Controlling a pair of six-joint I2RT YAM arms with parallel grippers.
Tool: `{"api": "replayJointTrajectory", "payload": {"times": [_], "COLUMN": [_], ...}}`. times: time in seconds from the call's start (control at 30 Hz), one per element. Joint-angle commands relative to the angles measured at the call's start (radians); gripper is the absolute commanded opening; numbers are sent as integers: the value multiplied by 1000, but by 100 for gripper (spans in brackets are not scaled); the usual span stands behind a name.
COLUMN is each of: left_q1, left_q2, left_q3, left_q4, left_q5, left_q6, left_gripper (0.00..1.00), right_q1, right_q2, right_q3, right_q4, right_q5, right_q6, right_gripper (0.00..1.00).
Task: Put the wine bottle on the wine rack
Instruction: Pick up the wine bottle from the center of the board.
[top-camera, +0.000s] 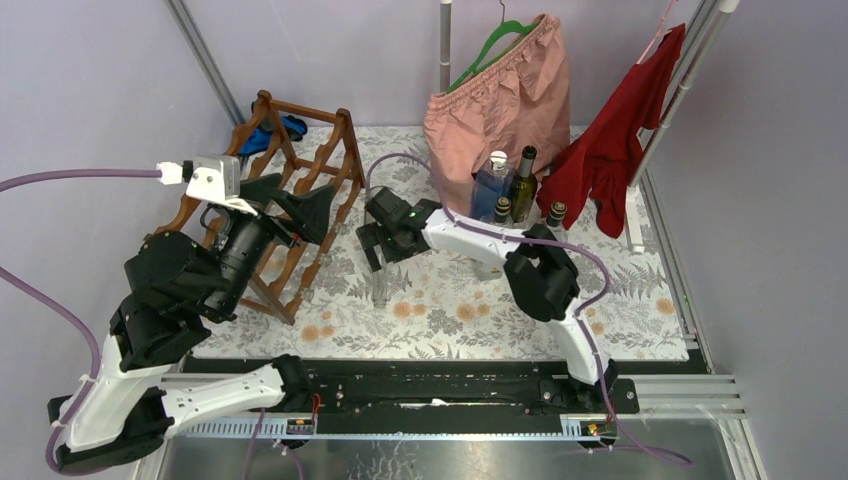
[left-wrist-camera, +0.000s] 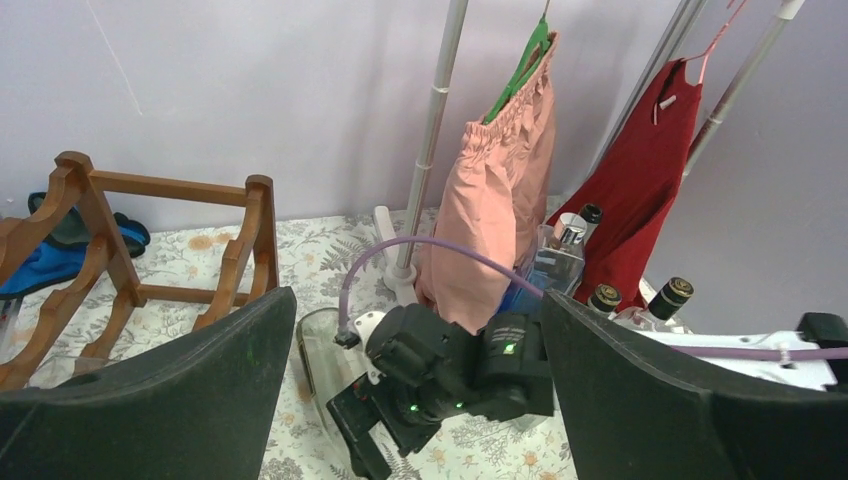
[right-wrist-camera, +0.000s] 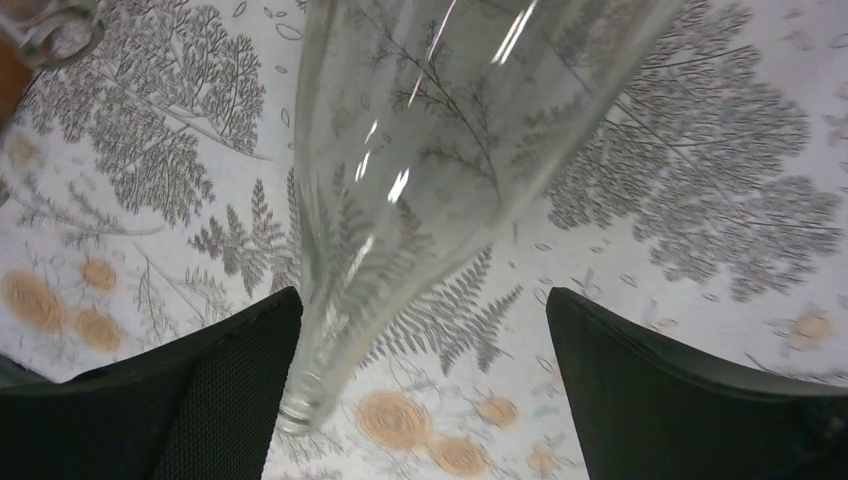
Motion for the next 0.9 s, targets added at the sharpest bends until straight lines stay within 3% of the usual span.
{"api": "replayJointTrajectory", "payload": {"times": [0.0, 0.13, 0.3, 0.5, 0.77, 0.87], "left_q1": [4, 4, 4, 4, 4, 4], "left_q2": [-18, 2, 12, 41, 51, 69], "left_q3": [-9, 41, 59, 50, 39, 46], "left_q4": [72, 8, 2, 41, 93, 94], "left_q5": [-31, -36, -33, -11, -29, -69], "left_q6": [16, -8, -6, 2, -48, -87], "left_gripper": [99, 99, 99, 99, 98, 97], "right_q1": [20, 22, 19, -17, -85, -108], "right_q2": [87, 128, 82, -50, -131, -147], "right_q3": [108, 150, 50, -203, -341, -347], "right_q4": [35, 25, 40, 224, 370, 407], "right_q5": [43, 30, 62, 27, -131, -197], "right_q6": [162, 168, 178, 165, 106, 79], "right_gripper": [100, 100, 96, 60, 23, 14]}}
